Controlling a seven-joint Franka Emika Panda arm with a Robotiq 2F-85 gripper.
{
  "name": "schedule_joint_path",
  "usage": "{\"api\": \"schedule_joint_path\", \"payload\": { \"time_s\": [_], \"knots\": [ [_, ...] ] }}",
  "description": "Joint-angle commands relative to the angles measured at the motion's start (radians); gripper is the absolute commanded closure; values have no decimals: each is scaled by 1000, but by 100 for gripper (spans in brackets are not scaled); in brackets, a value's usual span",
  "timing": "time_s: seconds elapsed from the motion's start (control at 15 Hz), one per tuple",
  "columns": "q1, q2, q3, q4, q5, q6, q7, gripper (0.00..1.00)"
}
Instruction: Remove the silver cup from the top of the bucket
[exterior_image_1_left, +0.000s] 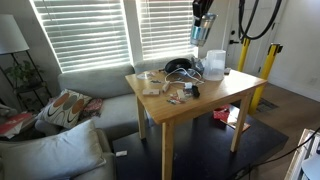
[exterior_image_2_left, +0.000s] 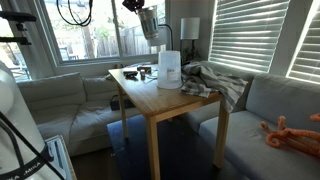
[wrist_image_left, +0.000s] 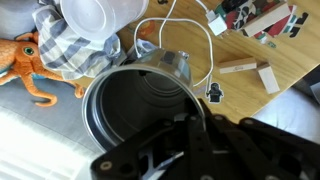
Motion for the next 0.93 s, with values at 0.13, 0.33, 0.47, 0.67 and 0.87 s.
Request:
{"api": "schedule_joint_path", "payload": {
  "time_s": [0.13,0.33,0.47,0.67,0.87],
  "knots": [
    [14,203,10,132,16,-13,-6,99],
    [33,323,17,194,20,-8,-25,99],
    [49,398,22,228,9,3,-37,99],
    [71,484,18,271,19,39,-87,99],
    [86,554,15,320,-22,77,-148,99]
  ]
}}
